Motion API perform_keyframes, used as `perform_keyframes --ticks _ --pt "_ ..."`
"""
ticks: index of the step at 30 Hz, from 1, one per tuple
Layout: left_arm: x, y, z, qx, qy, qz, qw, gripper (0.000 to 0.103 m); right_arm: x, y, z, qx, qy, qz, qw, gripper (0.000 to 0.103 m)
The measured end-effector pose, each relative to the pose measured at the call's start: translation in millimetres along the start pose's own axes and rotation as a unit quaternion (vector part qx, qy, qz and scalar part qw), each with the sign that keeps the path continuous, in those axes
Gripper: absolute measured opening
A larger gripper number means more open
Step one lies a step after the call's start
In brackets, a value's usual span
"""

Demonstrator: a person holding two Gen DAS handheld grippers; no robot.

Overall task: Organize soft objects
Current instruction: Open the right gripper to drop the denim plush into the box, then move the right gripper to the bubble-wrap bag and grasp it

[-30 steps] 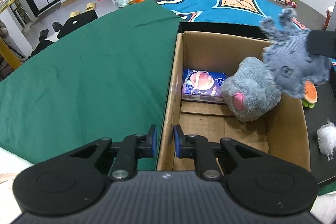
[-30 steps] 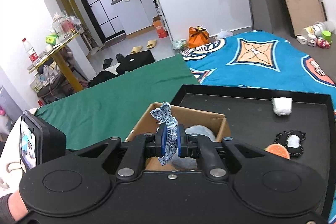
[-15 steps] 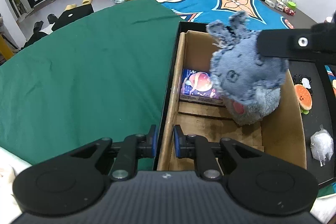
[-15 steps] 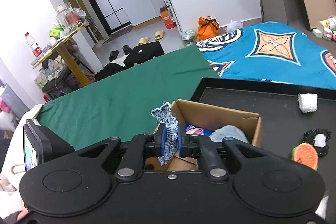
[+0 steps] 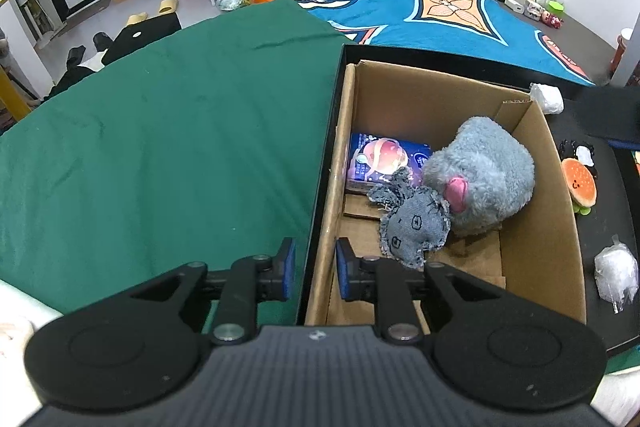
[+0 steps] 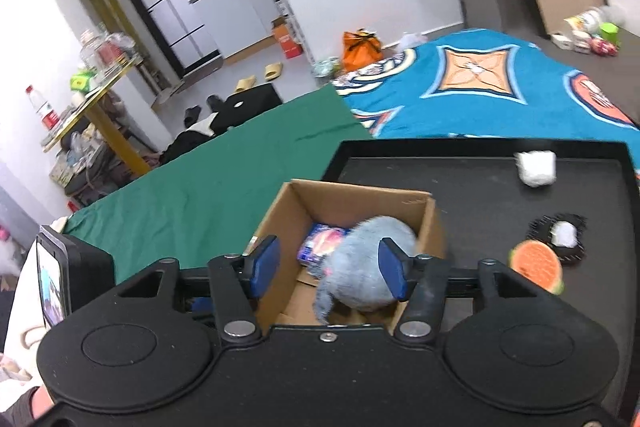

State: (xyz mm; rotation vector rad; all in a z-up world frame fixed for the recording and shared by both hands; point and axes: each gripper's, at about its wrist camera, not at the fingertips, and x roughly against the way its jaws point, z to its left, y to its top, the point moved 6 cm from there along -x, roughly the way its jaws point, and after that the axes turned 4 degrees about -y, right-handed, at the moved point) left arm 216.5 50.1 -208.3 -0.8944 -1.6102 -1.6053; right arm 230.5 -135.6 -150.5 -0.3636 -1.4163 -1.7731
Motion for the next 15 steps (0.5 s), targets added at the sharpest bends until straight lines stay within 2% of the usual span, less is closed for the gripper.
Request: perform_keyframes --ticks 2,4,5,7,13,15 --pt "1.2 0.4 -0.2 -0.003 0.007 -0.001 1.0 0.026 3.5 -3.9 -9.0 -0.01 -0.017 -0.002 1.0 0.061" --pt "3.0 0.5 0.4 -0.004 0.009 -0.003 1.0 0.037 6.2 -7.8 -15.8 -0.018 -0.029 -0.002 0.999 0.065" --pt "4.1 0.4 0.7 -0.004 0.01 -0.004 0.9999 0.039 7.7 -10.0 -20.2 -0.024 -0.033 -0.002 0.999 0.067" --pt "6.0 0.6 0.5 -0.008 0.016 -0.008 0.9998 0.047 10.7 -13.5 -27.9 -0.032 -0.044 -0.003 0.999 0.076" --pt "10.9 -0.9 -6.4 -0.031 0.022 -0.012 0.9992 0.073 12.5 -21.3 -43.9 -0.036 -0.08 0.0 0.996 0.082" --pt "11.8 -1.3 -9.0 -0.038 0.021 -0.013 0.999 0.078 12.6 -25.6 -50.1 -0.035 -0.108 -0.001 0.994 0.084"
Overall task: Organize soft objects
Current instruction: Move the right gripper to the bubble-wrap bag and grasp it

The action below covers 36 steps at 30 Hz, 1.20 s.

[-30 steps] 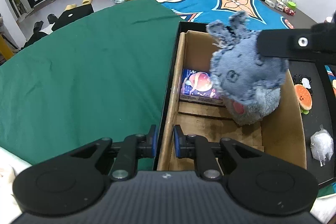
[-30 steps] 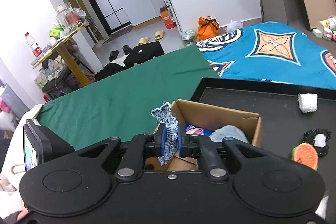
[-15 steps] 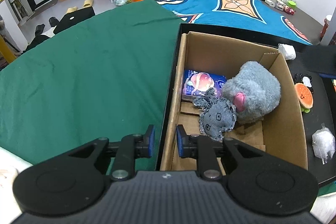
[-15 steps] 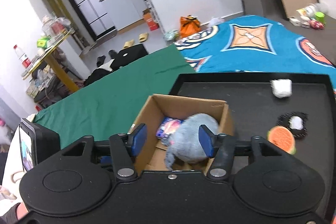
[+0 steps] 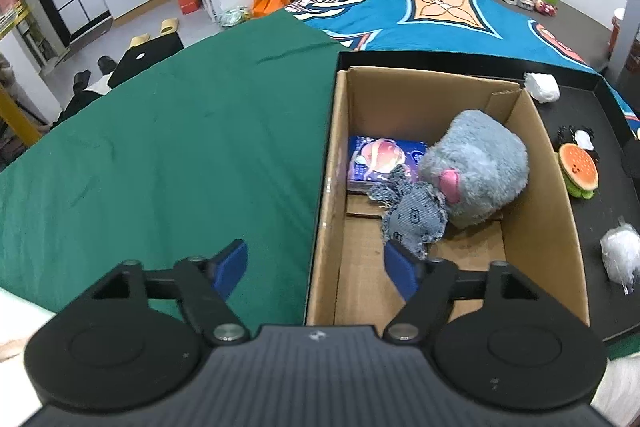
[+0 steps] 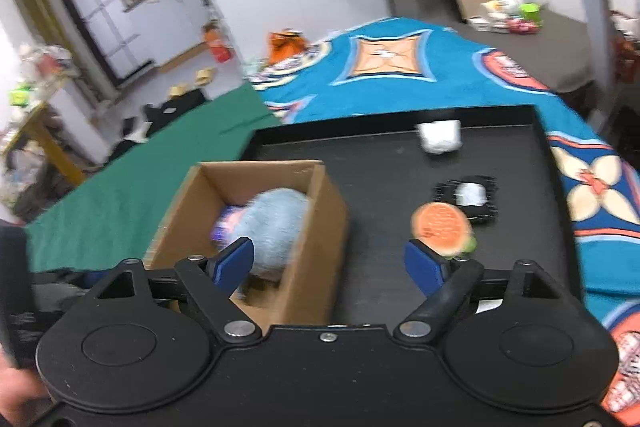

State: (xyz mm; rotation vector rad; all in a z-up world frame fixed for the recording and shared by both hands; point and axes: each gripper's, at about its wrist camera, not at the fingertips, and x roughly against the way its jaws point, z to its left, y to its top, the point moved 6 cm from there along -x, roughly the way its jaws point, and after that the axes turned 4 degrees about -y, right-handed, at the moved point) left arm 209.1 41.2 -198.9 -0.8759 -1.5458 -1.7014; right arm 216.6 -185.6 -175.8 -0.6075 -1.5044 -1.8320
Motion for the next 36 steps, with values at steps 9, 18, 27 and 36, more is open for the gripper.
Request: perform_keyframes --ticks 9,18,27,36 --pt "-0.4 -2.5 -7.6 -0.029 0.018 0.008 0.9994 0.086 -8.9 -10.9 -23.3 -0.01 -0.048 0.015 0.999 0.096" --pt "-1.8 -3.1 -11.7 -0.04 0.045 0.019 0.998 0.088 -21.2 -20.4 -46.7 -0.016 -0.09 0.047 0.995 0.101" --pt "-5.7 -8.1 -28.2 -0.089 0.068 0.036 0.993 0.088 -32.0 -30.0 -69.4 -0.013 -0.119 0.076 0.99 0.103" --pt "-10.3 -9.0 -34.9 -0.112 0.088 0.051 0.9886 0.088 -52.3 -46.6 -96.0 -0.037 -0.144 0.117 0.982 0.103"
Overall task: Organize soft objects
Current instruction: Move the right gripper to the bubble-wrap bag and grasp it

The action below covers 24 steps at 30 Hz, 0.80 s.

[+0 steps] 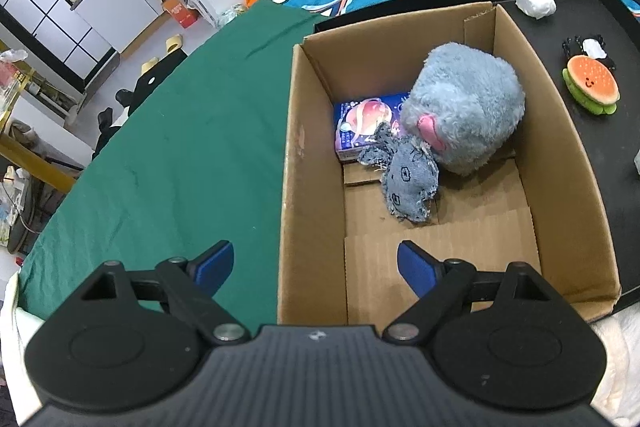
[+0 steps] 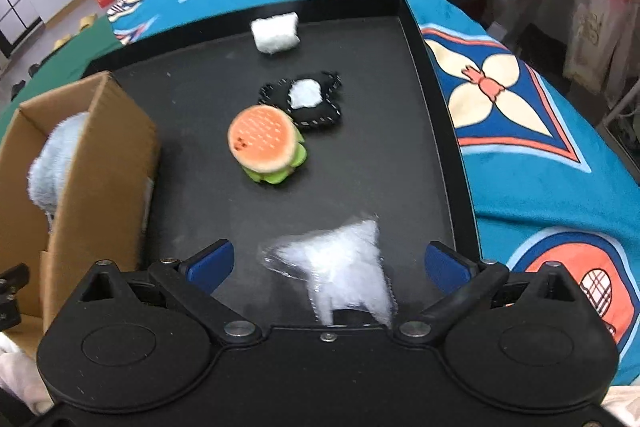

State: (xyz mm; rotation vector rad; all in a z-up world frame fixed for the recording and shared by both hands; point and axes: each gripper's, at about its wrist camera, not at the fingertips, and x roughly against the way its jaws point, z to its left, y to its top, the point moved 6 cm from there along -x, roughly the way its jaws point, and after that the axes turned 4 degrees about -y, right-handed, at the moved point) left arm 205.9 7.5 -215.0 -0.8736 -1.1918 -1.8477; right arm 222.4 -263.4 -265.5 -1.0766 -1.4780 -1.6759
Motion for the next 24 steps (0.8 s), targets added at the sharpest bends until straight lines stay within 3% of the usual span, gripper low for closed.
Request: perform_keyframes --ticks 6,9,13,24 --pt "1.7 1.4 2.5 0.011 0.016 -0.002 0.9998 0.088 -12.9 -8.7 -4.1 0.0 -0.003 0.02 1.0 0.098" --pt "2.4 2.7 1.0 0.007 0.019 -0.002 0.9998 0.088 -18.4 -12.1 -3.0 0.009 -0.007 0.026 1.0 0.081" --pt "4.2 3.7 -2.7 -0.005 0.026 -0.004 0.9996 0.088 -24.1 -17.4 -1.1 0.014 0.007 0.043 0.999 0.043" --pt "7.8 4.6 -12.2 -0.029 0.033 -0.017 0.9989 0.088 -11.0 -10.8 -5.5 -0.013 0.046 0.015 0.999 0.037"
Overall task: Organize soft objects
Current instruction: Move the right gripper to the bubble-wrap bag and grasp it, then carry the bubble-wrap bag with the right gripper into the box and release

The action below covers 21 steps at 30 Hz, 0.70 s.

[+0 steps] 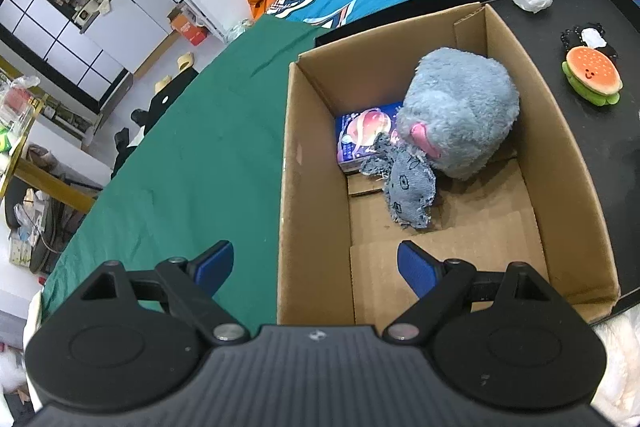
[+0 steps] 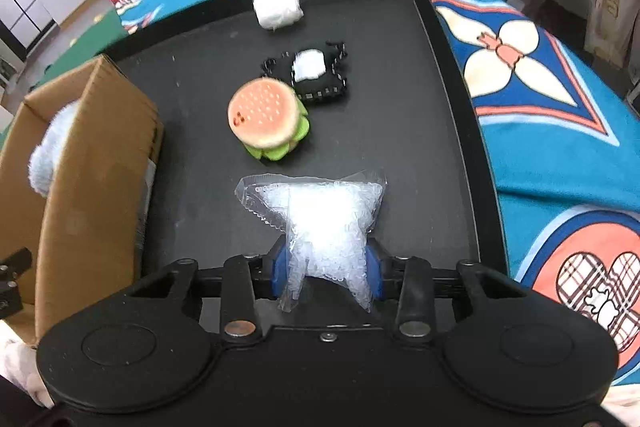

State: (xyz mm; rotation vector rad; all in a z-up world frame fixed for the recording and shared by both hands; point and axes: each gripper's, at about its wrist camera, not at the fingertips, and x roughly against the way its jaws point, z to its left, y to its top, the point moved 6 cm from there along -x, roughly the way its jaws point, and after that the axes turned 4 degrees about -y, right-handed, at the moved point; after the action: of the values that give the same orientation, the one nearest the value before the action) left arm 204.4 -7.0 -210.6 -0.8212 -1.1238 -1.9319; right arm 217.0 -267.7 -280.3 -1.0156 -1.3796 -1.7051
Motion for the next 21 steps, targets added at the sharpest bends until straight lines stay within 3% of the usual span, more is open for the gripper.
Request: perform_keyframes --ticks 13,21 --pt "9.3 4.2 3.7 0.016 -0.014 -0.038 0.9991 0.088 39.1 22.6 7.8 -0.006 0.04 -0.074 0.996 0.036" --pt "10.1 3.0 16.3 0.053 -0.031 -0.043 0.9972 0.087 48.5 21.6 19.2 -0.011 0.078 -0.069 0.995 0.036"
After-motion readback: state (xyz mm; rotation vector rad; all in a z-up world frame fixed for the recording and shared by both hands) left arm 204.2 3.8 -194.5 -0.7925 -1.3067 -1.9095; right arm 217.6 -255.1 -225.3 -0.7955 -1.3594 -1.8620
